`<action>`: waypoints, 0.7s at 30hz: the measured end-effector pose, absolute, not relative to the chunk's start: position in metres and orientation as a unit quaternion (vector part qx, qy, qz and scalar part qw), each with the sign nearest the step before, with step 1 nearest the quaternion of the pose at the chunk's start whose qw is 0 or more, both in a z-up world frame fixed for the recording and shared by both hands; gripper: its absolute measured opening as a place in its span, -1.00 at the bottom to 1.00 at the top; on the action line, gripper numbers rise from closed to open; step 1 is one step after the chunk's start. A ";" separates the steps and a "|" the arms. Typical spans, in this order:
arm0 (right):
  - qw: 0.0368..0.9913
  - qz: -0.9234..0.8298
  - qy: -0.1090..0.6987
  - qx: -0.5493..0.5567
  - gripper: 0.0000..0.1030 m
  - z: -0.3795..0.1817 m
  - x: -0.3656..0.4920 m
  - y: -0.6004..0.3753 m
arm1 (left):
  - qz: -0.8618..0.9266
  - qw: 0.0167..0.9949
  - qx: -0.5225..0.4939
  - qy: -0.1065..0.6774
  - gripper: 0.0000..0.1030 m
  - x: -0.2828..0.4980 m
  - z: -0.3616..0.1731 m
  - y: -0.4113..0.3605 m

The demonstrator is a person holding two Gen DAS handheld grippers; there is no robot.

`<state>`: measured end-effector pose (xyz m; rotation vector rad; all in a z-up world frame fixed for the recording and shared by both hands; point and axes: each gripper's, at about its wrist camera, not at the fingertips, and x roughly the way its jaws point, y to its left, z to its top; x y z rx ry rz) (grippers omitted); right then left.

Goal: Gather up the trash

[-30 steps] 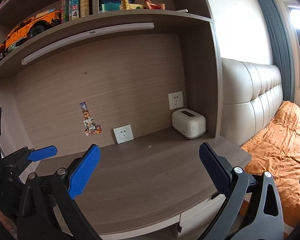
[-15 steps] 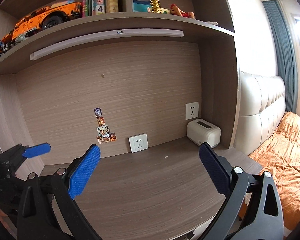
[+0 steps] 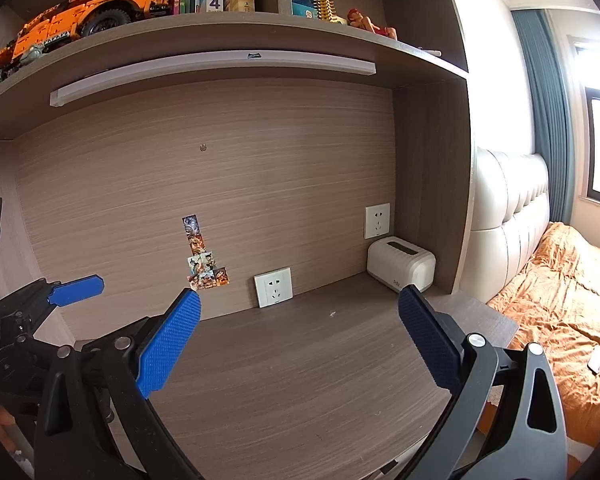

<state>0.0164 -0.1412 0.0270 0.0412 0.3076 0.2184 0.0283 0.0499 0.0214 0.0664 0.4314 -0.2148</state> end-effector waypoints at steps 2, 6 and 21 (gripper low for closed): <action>0.982 0.105 0.154 0.022 0.91 0.027 0.017 -0.139 | -0.114 0.970 0.033 0.214 0.91 0.031 0.021 0.052; 0.983 0.099 0.152 0.021 0.91 0.027 0.019 -0.133 | -0.118 0.970 0.040 0.208 0.91 0.037 0.022 0.051; 0.985 0.079 0.151 0.027 0.91 0.025 0.040 -0.131 | -0.125 0.970 0.052 0.202 0.91 0.057 0.019 0.049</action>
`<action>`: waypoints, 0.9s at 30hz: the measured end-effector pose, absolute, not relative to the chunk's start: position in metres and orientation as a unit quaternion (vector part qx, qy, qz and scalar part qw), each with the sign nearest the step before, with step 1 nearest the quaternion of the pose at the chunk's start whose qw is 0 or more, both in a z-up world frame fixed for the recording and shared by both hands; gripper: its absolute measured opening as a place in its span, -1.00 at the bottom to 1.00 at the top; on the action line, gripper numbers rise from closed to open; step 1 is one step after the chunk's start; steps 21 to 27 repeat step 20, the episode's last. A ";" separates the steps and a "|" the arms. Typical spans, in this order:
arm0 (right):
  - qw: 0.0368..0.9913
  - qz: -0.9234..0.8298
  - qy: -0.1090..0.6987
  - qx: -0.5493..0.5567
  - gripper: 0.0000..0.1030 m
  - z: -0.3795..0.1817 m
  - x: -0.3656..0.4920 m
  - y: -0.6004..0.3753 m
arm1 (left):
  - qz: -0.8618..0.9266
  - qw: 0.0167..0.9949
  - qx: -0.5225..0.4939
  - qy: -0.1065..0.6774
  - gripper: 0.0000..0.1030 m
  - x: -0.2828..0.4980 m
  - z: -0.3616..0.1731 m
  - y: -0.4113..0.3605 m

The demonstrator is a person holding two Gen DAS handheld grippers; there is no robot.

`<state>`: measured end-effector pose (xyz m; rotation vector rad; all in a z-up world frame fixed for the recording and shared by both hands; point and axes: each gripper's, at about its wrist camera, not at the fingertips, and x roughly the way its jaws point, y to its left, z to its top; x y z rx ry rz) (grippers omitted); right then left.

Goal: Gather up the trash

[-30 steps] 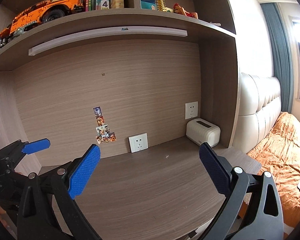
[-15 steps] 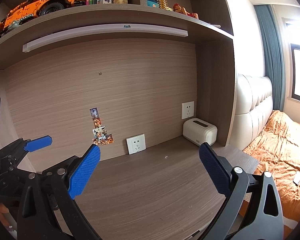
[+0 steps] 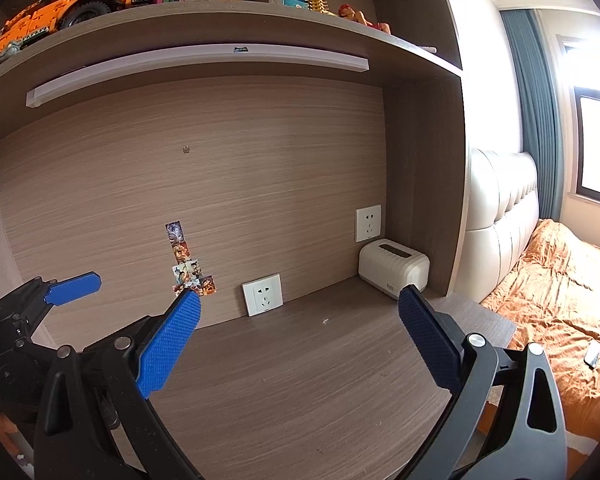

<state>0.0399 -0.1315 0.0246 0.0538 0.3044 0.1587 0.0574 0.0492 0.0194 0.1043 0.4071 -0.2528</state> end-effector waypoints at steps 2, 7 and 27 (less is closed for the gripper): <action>0.985 0.075 0.152 0.028 0.91 0.023 0.043 -0.132 | -0.128 0.969 0.052 0.203 0.91 0.060 0.019 0.049; 0.984 0.067 0.162 0.031 0.91 0.020 0.051 -0.131 | -0.126 0.969 0.050 0.208 0.91 0.069 0.016 0.052; 0.981 0.054 0.183 0.026 0.91 0.009 0.064 -0.122 | -0.102 0.970 0.049 0.216 0.91 0.092 0.002 0.061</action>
